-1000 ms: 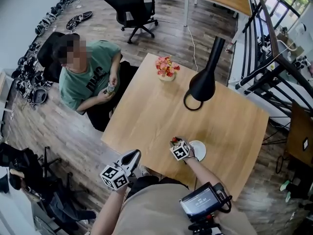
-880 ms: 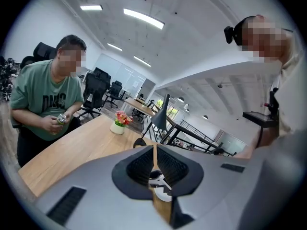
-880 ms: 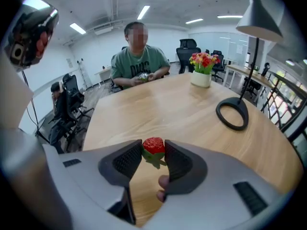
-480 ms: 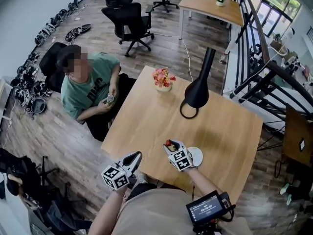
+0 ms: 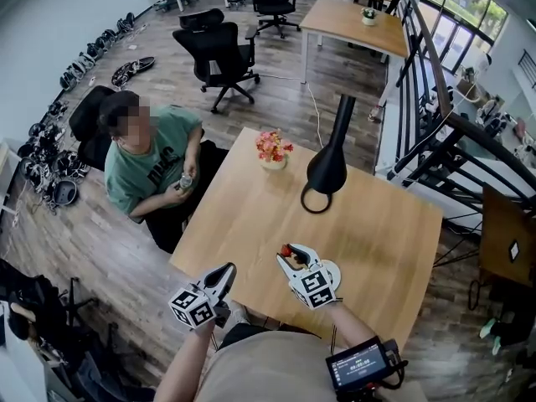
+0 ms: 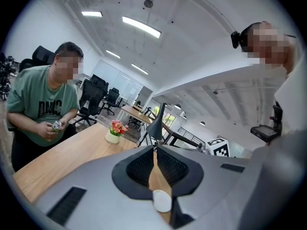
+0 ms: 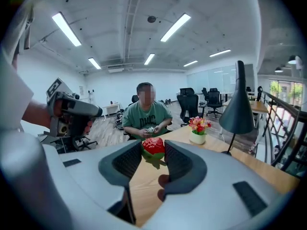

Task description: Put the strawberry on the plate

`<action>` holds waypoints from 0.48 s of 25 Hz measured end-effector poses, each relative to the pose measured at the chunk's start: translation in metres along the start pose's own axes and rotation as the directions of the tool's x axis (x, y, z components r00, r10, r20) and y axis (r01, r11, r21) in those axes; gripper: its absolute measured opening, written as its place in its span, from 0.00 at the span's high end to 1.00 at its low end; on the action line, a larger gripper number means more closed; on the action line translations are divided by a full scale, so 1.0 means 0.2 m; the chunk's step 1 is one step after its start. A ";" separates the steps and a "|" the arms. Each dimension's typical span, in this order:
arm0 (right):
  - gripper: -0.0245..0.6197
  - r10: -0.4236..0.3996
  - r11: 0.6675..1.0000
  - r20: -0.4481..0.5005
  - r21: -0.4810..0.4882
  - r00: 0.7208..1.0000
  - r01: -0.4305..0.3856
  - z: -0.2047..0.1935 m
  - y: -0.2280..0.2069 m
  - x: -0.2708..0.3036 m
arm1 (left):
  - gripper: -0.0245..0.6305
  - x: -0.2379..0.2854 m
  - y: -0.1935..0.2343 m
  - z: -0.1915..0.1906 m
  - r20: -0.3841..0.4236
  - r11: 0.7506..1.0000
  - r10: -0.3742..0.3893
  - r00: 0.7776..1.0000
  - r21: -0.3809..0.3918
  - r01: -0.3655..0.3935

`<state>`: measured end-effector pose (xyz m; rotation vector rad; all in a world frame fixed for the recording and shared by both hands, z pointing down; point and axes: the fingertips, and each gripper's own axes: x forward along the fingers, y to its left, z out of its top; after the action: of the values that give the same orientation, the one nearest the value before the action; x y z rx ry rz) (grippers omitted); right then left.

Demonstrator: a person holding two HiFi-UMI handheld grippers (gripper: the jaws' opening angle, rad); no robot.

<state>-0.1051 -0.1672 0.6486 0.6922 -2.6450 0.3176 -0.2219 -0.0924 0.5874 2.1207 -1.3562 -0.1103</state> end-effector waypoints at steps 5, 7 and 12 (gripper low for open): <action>0.73 0.014 1.000 0.067 -0.020 0.998 -0.012 0.14 0.02 -0.15 | 0.95 0.01 -0.07 0.06 0.058 1.000 0.000 0.998 0.003 -0.001; 0.73 0.017 0.999 0.095 -0.032 0.995 -0.014 0.19 0.03 -0.21 | 0.95 0.02 -0.11 0.08 0.073 1.000 0.001 0.997 0.007 -0.002; 0.73 0.009 0.995 0.160 -0.096 0.987 0.006 0.27 0.01 -0.35 | 0.95 0.05 -0.19 0.08 0.104 1.000 -0.004 0.995 0.009 0.003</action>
<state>-0.0668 -0.1521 0.5694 0.7118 -2.7910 0.1387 -0.1927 -0.0981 0.5564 2.1513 -1.4142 -0.2191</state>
